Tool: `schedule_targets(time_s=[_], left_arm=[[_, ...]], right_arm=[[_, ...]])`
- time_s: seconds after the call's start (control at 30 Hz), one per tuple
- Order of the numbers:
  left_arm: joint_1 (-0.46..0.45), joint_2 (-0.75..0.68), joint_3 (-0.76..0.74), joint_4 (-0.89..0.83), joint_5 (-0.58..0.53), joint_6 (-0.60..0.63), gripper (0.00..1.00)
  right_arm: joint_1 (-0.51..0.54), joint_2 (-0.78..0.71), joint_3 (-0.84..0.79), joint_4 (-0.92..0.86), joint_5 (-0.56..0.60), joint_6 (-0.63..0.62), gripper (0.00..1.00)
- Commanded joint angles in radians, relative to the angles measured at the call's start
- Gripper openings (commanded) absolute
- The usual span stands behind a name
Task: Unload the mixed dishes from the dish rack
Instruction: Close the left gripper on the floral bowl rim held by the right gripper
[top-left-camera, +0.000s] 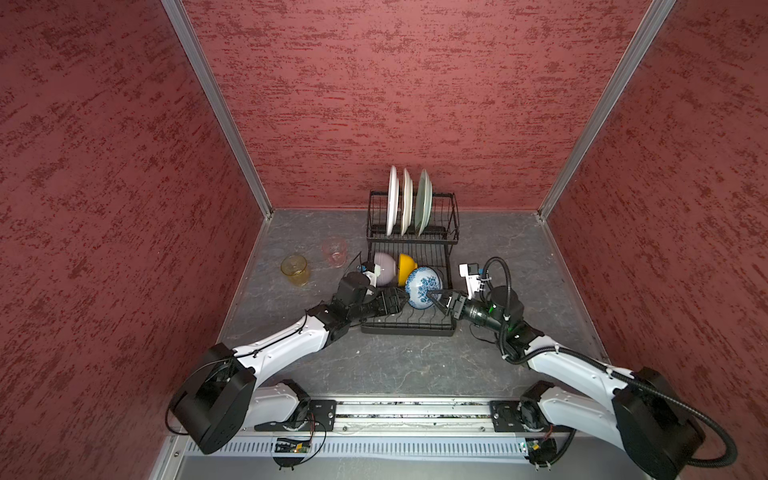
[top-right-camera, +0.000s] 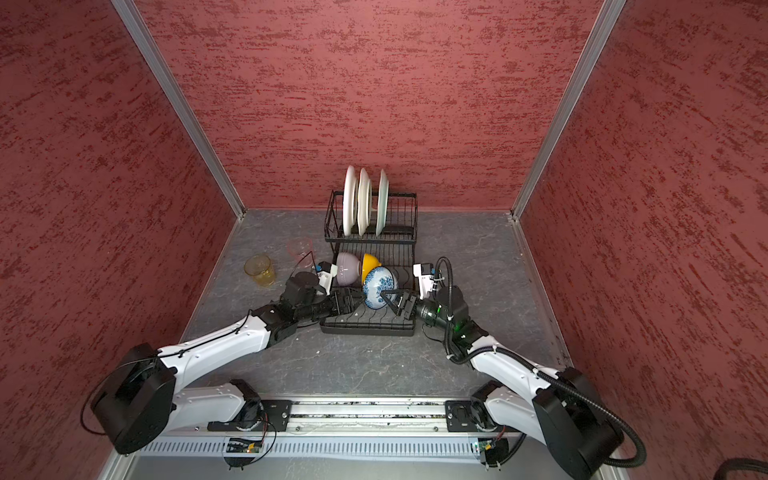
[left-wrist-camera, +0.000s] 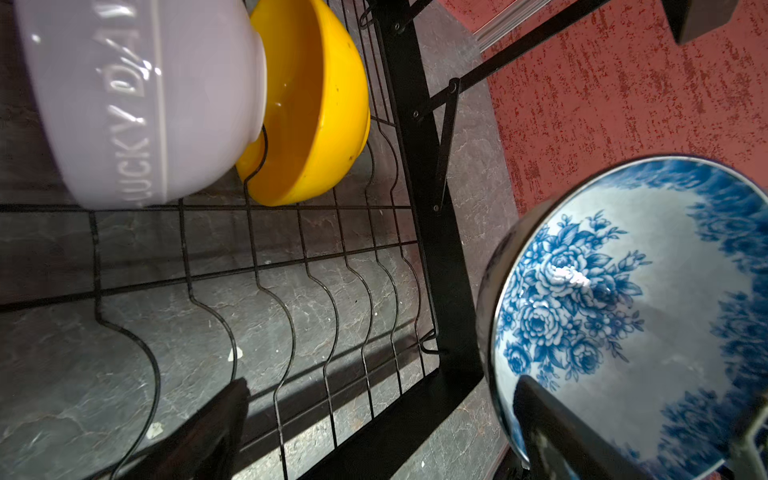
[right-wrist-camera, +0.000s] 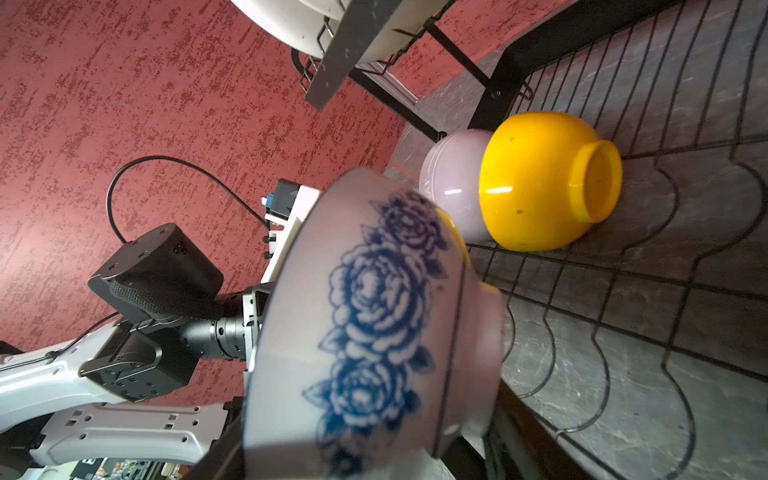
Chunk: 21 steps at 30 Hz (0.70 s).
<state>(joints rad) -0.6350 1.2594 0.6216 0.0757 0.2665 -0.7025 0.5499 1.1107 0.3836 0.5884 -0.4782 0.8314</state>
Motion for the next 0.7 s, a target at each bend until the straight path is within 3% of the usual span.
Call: schedule_targets(time_s=[0.0, 0.23, 0.67], left_arm=[[-0.006, 0.025, 0.038, 0.038, 0.017, 0.01, 0.99], [-0.006, 0.052, 0.047, 0.072, 0.031, 0.003, 0.89], [-0.009, 0.084, 0.052, 0.133, 0.085, -0.005, 0.46]], right_arm=[[0.003, 0.007, 0.006, 0.126, -0.052, 0.015, 0.57], [0.003, 0.032, 0.018, 0.139, -0.109, 0.008, 0.57], [0.005, 0.089, 0.036, 0.159, -0.152, 0.006, 0.56]])
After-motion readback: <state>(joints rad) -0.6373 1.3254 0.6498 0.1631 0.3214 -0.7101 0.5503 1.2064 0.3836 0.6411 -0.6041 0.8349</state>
